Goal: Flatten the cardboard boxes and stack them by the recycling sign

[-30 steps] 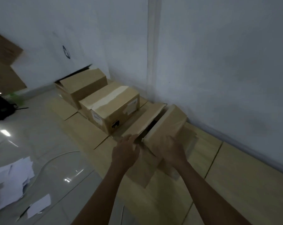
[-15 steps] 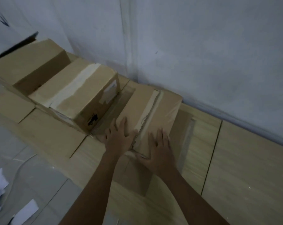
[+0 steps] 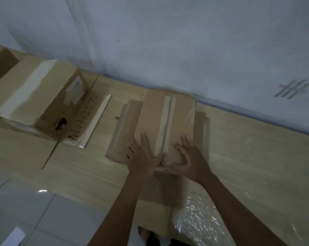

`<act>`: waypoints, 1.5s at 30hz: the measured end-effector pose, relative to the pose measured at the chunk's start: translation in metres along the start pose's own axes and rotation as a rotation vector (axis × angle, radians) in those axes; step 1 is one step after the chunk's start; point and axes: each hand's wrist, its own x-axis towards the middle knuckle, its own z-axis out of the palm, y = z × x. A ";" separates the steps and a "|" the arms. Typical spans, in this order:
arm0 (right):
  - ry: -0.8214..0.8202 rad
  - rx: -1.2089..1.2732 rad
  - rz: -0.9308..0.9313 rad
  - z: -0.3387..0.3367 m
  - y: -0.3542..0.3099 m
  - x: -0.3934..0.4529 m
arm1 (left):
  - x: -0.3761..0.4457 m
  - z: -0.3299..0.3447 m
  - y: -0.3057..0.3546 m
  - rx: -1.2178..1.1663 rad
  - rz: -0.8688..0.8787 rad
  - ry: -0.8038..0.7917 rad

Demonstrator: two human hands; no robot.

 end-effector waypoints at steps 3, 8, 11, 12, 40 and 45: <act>-0.015 0.097 0.098 -0.012 -0.002 0.010 | -0.012 0.006 0.007 -0.039 -0.027 0.058; -0.108 -0.074 0.200 -0.001 -0.024 0.026 | -0.038 -0.026 0.004 -0.354 0.102 0.152; -0.078 -0.107 0.233 0.005 -0.040 0.028 | -0.042 -0.055 -0.001 -0.277 0.183 0.270; -0.057 -0.070 0.236 0.003 -0.044 0.027 | -0.041 -0.063 -0.004 -0.223 0.207 0.323; 0.264 0.040 0.228 -0.057 0.060 0.010 | 0.038 -0.029 -0.015 0.053 0.248 0.008; 0.190 -0.012 0.352 -0.075 0.041 0.084 | 0.032 -0.044 -0.033 -0.290 0.463 0.138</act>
